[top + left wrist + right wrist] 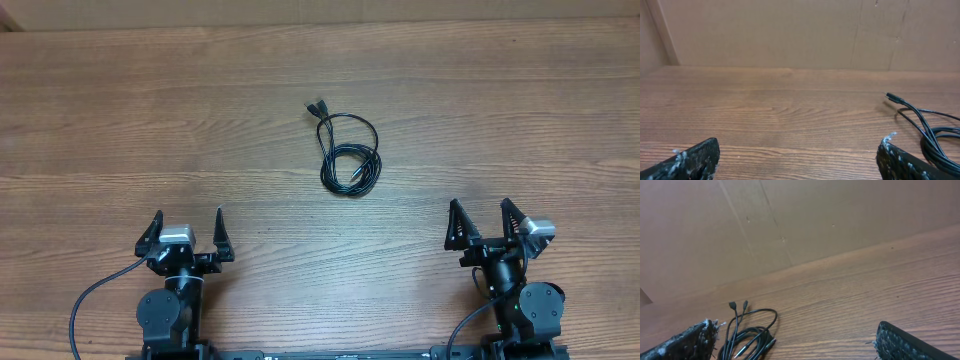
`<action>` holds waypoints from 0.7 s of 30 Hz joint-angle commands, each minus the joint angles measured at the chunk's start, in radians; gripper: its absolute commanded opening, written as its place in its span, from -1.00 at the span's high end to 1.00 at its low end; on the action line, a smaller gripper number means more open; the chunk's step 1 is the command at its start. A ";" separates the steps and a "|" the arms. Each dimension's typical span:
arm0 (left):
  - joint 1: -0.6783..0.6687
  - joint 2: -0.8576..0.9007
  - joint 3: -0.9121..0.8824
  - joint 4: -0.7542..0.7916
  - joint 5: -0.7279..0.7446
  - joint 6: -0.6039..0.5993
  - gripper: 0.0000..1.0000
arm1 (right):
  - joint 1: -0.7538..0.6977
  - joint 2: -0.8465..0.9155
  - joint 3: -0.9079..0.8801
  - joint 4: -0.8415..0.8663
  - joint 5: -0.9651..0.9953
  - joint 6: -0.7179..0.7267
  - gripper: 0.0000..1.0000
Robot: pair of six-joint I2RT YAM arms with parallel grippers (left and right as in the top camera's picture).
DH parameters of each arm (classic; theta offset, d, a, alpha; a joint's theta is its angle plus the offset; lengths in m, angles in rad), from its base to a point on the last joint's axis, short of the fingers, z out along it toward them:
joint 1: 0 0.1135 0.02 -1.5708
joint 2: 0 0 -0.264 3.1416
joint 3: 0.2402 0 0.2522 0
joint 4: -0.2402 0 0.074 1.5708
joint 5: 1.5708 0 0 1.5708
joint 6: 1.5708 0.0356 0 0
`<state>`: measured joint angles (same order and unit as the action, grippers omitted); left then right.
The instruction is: Untangle cables
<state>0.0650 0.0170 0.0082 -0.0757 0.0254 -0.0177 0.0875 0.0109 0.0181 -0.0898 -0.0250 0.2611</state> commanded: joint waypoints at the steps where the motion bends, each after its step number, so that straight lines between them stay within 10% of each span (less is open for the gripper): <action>1: -0.006 -0.012 -0.003 -0.003 -0.007 0.022 -1.00 | 0.006 -0.008 -0.010 0.006 0.009 -0.004 -1.00; 21: -0.017 -0.011 -0.003 0.193 -0.015 0.087 -0.99 | 0.006 -0.008 -0.010 0.005 0.009 -0.004 -1.00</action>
<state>0.0521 0.0166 0.0082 0.0738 0.0246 -0.0017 0.0875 0.0109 0.0181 -0.0902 -0.0254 0.2607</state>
